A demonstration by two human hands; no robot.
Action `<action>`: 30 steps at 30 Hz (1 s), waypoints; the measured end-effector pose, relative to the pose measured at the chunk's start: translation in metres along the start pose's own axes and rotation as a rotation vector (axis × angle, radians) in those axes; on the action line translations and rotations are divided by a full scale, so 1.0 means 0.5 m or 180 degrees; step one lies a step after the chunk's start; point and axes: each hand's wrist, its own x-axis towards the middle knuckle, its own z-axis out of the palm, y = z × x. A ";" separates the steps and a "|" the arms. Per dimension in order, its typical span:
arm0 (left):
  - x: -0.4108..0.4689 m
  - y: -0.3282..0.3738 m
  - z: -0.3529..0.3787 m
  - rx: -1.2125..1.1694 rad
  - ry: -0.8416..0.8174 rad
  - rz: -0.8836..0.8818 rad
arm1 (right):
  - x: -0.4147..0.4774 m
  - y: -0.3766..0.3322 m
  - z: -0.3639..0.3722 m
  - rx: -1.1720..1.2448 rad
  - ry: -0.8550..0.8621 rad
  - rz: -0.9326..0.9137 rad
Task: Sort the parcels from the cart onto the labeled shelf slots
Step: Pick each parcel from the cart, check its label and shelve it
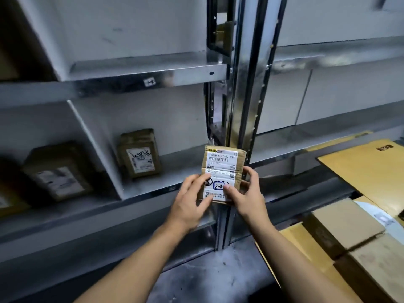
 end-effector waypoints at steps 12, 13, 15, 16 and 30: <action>0.026 -0.083 -0.120 0.0307 0.0036 -0.0016 | 0.069 -0.018 0.119 0.0043 -0.0066 -0.0028; 0.031 -0.089 -0.129 0.0417 0.0063 -0.0056 | 0.081 -0.018 0.123 0.0004 -0.0081 -0.0029; 0.041 -0.101 -0.150 0.0706 0.0089 -0.0068 | 0.103 -0.019 0.131 -0.0054 -0.0138 -0.0026; 0.046 -0.107 -0.161 0.0837 0.0067 -0.0072 | 0.113 -0.020 0.134 -0.0071 -0.0183 -0.0023; 0.185 -0.182 -0.206 0.2374 -0.0546 -0.0851 | 0.325 0.042 0.239 -0.0256 -0.0562 0.0073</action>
